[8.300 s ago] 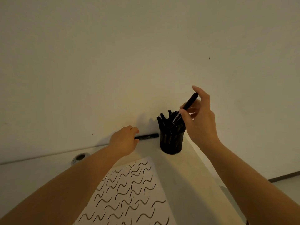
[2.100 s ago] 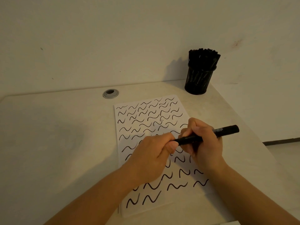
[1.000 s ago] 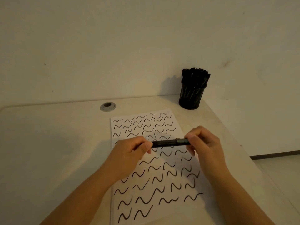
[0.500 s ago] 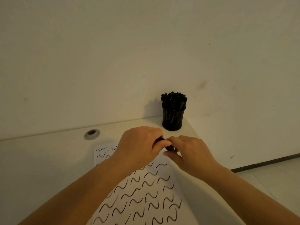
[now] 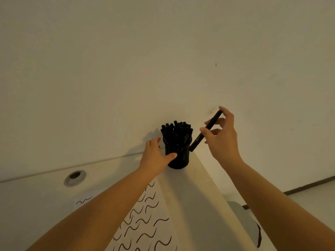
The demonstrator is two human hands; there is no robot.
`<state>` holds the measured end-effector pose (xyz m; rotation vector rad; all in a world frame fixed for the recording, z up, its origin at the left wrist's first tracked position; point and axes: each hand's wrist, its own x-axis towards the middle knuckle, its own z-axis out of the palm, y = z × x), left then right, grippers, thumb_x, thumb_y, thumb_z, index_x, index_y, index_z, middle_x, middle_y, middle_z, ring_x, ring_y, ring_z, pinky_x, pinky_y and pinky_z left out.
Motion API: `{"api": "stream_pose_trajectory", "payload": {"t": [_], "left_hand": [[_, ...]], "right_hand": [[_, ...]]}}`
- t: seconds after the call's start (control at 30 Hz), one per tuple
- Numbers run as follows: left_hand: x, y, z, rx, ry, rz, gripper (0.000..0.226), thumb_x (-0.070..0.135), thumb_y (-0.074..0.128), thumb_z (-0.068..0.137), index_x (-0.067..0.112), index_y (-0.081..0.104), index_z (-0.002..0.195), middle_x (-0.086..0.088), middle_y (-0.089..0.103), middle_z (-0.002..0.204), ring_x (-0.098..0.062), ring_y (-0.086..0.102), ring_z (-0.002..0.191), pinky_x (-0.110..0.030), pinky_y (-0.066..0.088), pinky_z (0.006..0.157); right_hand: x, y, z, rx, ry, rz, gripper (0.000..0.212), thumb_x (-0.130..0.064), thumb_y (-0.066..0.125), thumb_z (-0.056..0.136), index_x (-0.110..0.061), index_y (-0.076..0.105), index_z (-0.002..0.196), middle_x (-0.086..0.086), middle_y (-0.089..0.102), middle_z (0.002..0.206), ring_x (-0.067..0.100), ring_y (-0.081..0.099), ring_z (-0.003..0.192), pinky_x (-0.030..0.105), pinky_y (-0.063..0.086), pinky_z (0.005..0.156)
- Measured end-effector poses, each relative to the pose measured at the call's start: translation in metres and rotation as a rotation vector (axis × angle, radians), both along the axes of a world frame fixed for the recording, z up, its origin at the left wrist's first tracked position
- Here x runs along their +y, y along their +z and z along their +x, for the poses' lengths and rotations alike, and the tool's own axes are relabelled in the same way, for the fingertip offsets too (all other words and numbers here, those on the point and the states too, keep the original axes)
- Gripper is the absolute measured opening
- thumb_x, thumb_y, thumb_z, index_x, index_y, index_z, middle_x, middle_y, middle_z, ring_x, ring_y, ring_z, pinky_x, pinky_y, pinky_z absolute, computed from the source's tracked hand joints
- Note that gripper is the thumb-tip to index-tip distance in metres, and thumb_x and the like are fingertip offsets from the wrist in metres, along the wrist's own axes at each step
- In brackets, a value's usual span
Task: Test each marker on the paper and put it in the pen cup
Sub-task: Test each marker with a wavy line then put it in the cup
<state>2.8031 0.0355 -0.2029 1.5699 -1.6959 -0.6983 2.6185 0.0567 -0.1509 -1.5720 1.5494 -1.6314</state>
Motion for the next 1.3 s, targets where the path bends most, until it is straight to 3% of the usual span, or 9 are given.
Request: {"api": "stream_pose_trajectory", "payload": {"t": [0.1, 0.3, 0.47, 0.67, 0.83, 0.97, 1.07, 1.17, 1.3], "left_hand": [[-0.007, -0.008, -0.009, 0.097, 0.003, -0.04, 0.09, 0.037, 0.077, 0.068, 0.016, 0.026, 0.139, -0.004, 0.031, 0.137, -0.014, 0.042, 0.119, -0.022, 0.036, 0.091], [-0.017, -0.012, -0.023, 0.191, 0.003, -0.105, 0.091, 0.04, 0.08, 0.061, 0.025, 0.029, 0.135, 0.001, 0.034, 0.131, -0.01, 0.042, 0.116, -0.022, 0.035, 0.092], [-0.024, -0.011, -0.03, 0.276, -0.007, -0.096, 0.091, 0.046, 0.08, 0.054, 0.025, 0.036, 0.131, 0.003, 0.042, 0.131, -0.012, 0.047, 0.117, -0.031, 0.043, 0.097], [-0.023, -0.012, -0.033, 0.301, -0.004, -0.145, 0.075, 0.049, 0.077, 0.055, 0.028, 0.045, 0.121, 0.005, 0.051, 0.123, -0.008, 0.053, 0.109, -0.02, 0.044, 0.084], [-0.023, -0.011, -0.033, 0.29, -0.004, -0.123, 0.077, 0.048, 0.077, 0.057, 0.026, 0.044, 0.124, 0.003, 0.053, 0.123, -0.012, 0.054, 0.112, -0.036, 0.049, 0.093], [-0.022, -0.01, -0.032, 0.28, 0.0, -0.112, 0.074, 0.046, 0.078, 0.059, 0.025, 0.045, 0.122, 0.002, 0.053, 0.123, -0.013, 0.054, 0.112, -0.035, 0.049, 0.092], [-0.021, -0.01, -0.032, 0.287, -0.004, -0.105, 0.074, 0.046, 0.078, 0.059, 0.025, 0.044, 0.123, 0.002, 0.052, 0.124, -0.013, 0.053, 0.113, -0.033, 0.049, 0.092], [-0.019, -0.008, -0.031, 0.302, -0.024, -0.106, 0.065, 0.044, 0.077, 0.06, 0.027, 0.048, 0.116, 0.005, 0.055, 0.119, -0.01, 0.056, 0.109, -0.024, 0.048, 0.085], [-0.018, -0.001, -0.03, 0.278, -0.023, -0.064, 0.067, 0.04, 0.077, 0.064, 0.024, 0.047, 0.122, 0.003, 0.054, 0.122, -0.015, 0.054, 0.113, -0.03, 0.048, 0.09]], "right_hand": [[-0.014, -0.001, -0.001, -0.091, -0.059, -0.036, 0.074, -0.015, 0.067, 0.082, -0.044, 0.022, 0.133, -0.02, 0.054, 0.092, 0.008, 0.064, 0.068, 0.028, 0.054, 0.065], [-0.03, -0.012, 0.004, -0.16, -0.063, -0.028, 0.063, -0.015, 0.065, 0.083, -0.04, 0.029, 0.127, -0.013, 0.058, 0.092, 0.01, 0.066, 0.069, 0.035, 0.057, 0.072], [-0.038, -0.022, 0.013, -0.175, -0.026, -0.023, 0.056, -0.014, 0.064, 0.084, -0.037, 0.032, 0.124, -0.011, 0.059, 0.089, 0.004, 0.066, 0.063, 0.026, 0.055, 0.065], [-0.042, -0.033, 0.012, -0.083, -0.024, 0.001, 0.048, -0.023, 0.063, 0.085, -0.038, 0.033, 0.12, -0.006, 0.062, 0.09, 0.007, 0.065, 0.068, 0.015, 0.044, 0.056], [-0.041, -0.039, 0.008, 0.173, 0.028, -0.039, 0.044, -0.023, 0.062, 0.086, -0.03, 0.04, 0.123, -0.015, 0.057, 0.078, -0.007, 0.057, 0.068, 0.006, 0.04, 0.055], [-0.039, -0.046, 0.012, 0.296, 0.087, -0.037, 0.034, -0.016, 0.061, 0.087, -0.024, 0.05, 0.118, -0.01, 0.059, 0.086, -0.001, 0.056, 0.073, 0.011, 0.043, 0.065], [-0.035, -0.05, 0.013, 0.368, 0.105, -0.064, 0.03, -0.013, 0.056, 0.089, -0.018, 0.055, 0.119, 0.0, 0.062, 0.104, 0.008, 0.057, 0.087, 0.019, 0.048, 0.072], [-0.032, -0.054, 0.008, 0.437, 0.098, -0.052, 0.035, -0.014, 0.052, 0.092, -0.019, 0.052, 0.126, 0.004, 0.06, 0.109, 0.014, 0.058, 0.091, 0.029, 0.05, 0.077], [-0.027, -0.052, 0.007, 0.46, 0.106, -0.01, 0.038, -0.016, 0.047, 0.095, -0.023, 0.046, 0.132, 0.003, 0.058, 0.111, 0.018, 0.057, 0.095, 0.026, 0.043, 0.077]]}}
